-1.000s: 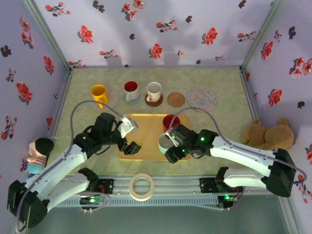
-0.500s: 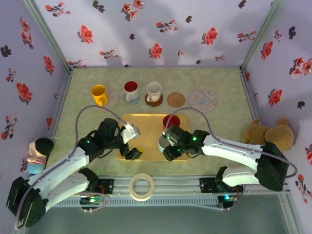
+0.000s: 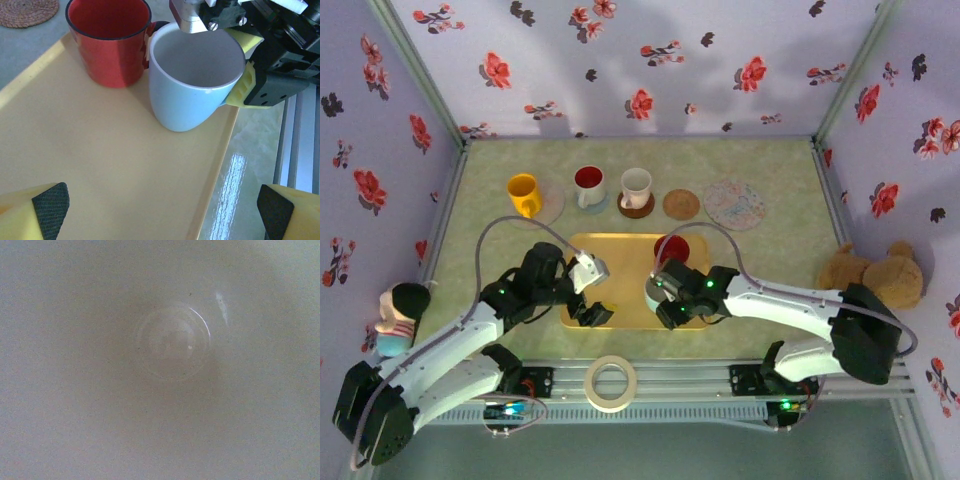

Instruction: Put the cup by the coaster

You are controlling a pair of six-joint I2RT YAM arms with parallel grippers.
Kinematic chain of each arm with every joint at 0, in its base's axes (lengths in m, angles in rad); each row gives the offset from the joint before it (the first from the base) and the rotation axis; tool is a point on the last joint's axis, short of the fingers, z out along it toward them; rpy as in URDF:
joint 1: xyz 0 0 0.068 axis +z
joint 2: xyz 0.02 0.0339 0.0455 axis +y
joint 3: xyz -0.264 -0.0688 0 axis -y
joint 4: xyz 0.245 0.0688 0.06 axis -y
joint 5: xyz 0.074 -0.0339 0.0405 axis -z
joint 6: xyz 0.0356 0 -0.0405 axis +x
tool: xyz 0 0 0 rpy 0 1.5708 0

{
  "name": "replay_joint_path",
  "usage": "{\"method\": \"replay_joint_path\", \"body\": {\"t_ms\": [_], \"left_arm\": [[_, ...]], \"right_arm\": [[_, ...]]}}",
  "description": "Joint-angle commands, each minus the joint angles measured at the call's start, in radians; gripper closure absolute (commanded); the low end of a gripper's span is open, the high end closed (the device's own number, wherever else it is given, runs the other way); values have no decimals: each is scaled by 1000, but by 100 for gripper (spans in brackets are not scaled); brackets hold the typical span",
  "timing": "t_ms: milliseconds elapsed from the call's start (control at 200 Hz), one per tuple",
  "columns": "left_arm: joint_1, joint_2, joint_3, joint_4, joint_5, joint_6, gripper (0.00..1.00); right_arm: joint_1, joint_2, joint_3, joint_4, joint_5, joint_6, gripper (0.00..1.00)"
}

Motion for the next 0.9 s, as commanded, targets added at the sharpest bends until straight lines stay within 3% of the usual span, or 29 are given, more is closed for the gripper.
{"method": "replay_joint_path", "body": {"t_ms": [0,400,795,895], "left_arm": [[-8,3,-17,30,-10,11,0],[-9,17,-7,49,-35,3,0],[-9,37,3,60,-33,5,0],[-9,38,4,64,-35,-3,0]], "right_arm": [[6,8,24,21,41,-12,54],[7,-20,11,50,96,-31,69],[6,-74,-5,73,127,-57,79],[6,-62,-4,73,121,-64,78]]}}
